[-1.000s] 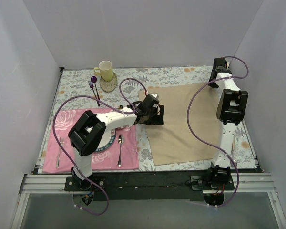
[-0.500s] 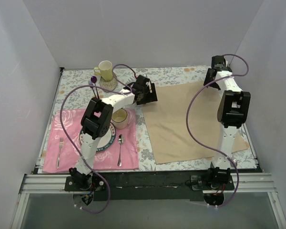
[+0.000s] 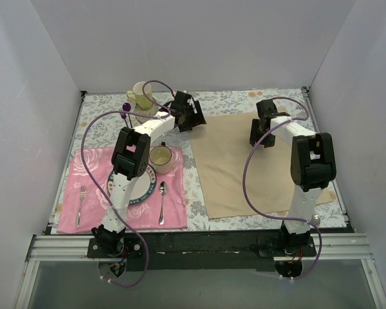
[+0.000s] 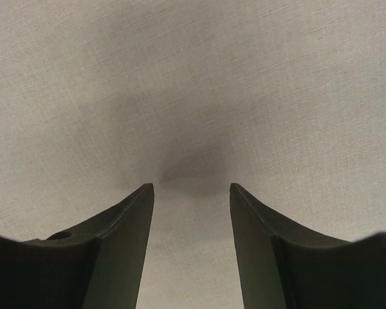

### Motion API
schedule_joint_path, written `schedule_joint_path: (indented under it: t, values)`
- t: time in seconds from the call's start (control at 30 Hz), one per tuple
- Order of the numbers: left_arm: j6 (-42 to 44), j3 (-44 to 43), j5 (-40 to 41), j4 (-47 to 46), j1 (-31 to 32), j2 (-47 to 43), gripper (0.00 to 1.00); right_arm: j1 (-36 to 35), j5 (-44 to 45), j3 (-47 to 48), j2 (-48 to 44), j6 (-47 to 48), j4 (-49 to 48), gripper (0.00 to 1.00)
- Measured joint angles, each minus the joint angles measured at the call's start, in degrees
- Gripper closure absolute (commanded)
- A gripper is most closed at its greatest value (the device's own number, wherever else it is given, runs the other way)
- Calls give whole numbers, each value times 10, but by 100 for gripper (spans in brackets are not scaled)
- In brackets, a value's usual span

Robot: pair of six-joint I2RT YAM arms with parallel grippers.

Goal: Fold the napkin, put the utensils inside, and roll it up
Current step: Fold the napkin

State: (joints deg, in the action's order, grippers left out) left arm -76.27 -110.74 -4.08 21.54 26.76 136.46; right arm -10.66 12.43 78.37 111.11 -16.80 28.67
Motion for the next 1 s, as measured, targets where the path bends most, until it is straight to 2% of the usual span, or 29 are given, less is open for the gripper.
schedule_joint_path:
  t: [0.23, 0.63, 1.0]
  values:
    - [0, -1, -11, -3, -9, 2, 26, 14, -27, 15, 34, -8, -29, 42]
    - [17, -73, -25, 4, -47, 47, 23, 8, -75, 140, 123, -19, -54, 42]
    - [46, -123, -26, 12, -53, 76, 19, 7, -103, 237, 190, 4, -63, 41]
